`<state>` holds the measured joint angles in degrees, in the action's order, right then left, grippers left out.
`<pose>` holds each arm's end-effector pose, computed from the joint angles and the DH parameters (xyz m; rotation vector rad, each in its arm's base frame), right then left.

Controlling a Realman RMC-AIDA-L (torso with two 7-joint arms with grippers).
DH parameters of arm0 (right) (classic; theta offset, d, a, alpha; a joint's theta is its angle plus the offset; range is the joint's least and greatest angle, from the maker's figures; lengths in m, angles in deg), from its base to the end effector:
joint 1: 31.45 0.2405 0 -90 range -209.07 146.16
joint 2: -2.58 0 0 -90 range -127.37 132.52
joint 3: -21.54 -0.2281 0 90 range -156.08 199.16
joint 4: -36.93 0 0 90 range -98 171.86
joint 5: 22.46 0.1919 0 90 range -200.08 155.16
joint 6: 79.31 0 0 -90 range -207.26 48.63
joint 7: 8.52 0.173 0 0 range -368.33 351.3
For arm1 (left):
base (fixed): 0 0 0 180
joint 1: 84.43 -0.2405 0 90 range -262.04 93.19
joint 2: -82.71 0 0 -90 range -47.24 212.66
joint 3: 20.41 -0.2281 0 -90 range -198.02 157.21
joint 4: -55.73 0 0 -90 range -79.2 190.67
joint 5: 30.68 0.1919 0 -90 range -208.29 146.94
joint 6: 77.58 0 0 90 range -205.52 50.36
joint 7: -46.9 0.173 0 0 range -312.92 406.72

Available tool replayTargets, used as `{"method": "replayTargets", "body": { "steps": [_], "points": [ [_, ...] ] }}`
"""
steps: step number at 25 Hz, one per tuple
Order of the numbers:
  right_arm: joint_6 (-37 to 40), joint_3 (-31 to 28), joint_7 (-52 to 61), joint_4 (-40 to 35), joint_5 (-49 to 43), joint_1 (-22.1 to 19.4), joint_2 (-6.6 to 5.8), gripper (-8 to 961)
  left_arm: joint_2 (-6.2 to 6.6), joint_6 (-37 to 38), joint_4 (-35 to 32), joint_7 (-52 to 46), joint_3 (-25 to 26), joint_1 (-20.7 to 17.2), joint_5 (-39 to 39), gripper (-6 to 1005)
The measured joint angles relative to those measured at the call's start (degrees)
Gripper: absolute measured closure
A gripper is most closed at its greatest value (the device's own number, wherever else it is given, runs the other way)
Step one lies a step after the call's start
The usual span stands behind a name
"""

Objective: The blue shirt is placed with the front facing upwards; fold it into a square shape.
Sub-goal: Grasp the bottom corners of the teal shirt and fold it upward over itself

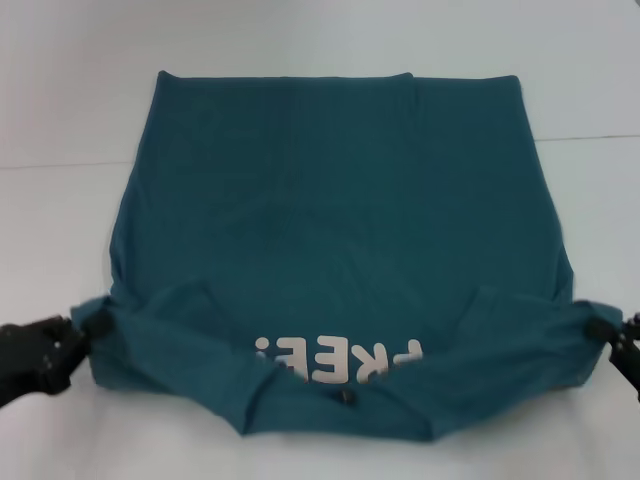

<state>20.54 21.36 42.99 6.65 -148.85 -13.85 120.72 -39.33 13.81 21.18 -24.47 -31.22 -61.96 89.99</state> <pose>0.3086 0.2419 0.0383 -2.2547 0.5606 0.7931 -0.2833 0.2821 0.0154 -2.2774 -0.8559 -0.8632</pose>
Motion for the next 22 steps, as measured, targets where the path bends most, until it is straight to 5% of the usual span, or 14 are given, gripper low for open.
{"method": "replayTargets", "body": {
  "steps": [22],
  "points": [
    [-14.1, 0.04, 0.72, 4.74, 8.28, 5.58, 0.52, 906, -0.3, -17.87, 4.4, 0.12, 0.0, 7.21, -2.98, 948]
  ]
}}
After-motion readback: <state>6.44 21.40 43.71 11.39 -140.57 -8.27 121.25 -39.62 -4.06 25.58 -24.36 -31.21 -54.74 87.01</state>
